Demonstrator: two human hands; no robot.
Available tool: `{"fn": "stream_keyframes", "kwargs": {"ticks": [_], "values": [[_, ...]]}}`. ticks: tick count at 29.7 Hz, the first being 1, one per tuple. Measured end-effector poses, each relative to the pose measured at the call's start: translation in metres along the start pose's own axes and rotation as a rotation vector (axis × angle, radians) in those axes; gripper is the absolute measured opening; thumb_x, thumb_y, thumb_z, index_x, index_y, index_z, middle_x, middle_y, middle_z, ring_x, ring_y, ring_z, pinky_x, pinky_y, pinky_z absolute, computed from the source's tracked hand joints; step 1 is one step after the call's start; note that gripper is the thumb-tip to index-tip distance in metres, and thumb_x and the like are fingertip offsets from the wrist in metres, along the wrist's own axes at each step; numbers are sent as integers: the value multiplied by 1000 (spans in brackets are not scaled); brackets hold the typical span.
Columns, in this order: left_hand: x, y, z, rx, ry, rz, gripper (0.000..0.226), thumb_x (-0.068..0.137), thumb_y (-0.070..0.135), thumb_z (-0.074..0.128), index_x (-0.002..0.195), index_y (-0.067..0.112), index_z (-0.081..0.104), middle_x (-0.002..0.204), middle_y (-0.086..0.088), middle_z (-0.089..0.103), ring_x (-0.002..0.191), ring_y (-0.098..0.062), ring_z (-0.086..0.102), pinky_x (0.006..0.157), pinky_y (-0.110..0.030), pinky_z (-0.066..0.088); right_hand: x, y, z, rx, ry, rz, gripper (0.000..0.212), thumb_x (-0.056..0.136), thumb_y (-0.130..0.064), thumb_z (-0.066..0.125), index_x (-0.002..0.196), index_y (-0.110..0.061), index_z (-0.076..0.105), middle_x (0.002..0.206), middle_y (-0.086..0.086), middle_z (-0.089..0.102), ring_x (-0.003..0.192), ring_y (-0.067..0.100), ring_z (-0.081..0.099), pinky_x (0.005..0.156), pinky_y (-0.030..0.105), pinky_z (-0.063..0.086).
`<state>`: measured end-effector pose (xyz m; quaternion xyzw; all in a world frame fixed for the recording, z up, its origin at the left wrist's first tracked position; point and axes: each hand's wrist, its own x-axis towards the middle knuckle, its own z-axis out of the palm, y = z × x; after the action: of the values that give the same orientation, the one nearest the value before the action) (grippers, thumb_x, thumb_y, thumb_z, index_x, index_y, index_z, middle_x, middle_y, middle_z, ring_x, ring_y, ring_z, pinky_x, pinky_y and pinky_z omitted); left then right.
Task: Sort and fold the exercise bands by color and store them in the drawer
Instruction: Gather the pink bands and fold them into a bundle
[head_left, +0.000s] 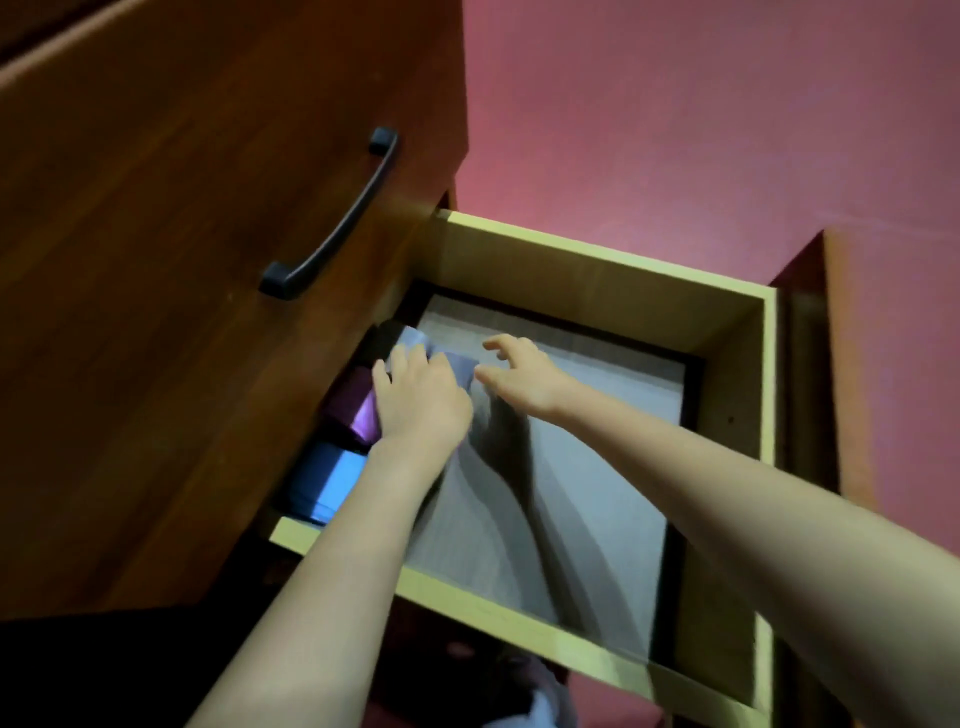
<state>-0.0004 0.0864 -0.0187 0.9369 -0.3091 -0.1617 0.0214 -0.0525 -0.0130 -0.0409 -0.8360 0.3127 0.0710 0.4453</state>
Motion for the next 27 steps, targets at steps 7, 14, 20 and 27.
{"fn": "stream_keyframes", "kwargs": {"ticks": [7,14,20,27], "values": [[-76,120,-26,-684,85,367,40,95,14,38,134,19,41,133,-1,47,125,-13,36,99,-24,30,-139,29,-90,436,272,-185,46,85,9,39,125,-13,46,99,-12,55,93,-5,55,84,14,43],[-176,238,4,-623,-103,654,36,86,8,43,119,16,54,123,-4,54,118,-22,43,100,-34,34,-269,133,-135,610,552,97,37,84,18,36,108,-6,52,71,5,51,44,-3,48,50,6,42],[-200,271,91,-775,-528,284,22,82,16,48,97,15,64,108,-8,67,105,-27,59,92,-37,46,-293,230,-105,664,599,402,25,85,13,41,98,-2,56,68,3,54,40,-4,49,47,11,41],[-188,287,188,-972,-586,75,19,81,-5,47,84,8,61,81,-10,62,84,-26,59,82,-33,48,-300,325,-69,709,598,603,31,84,12,44,74,-15,55,66,6,50,35,-2,46,43,10,40]]}}
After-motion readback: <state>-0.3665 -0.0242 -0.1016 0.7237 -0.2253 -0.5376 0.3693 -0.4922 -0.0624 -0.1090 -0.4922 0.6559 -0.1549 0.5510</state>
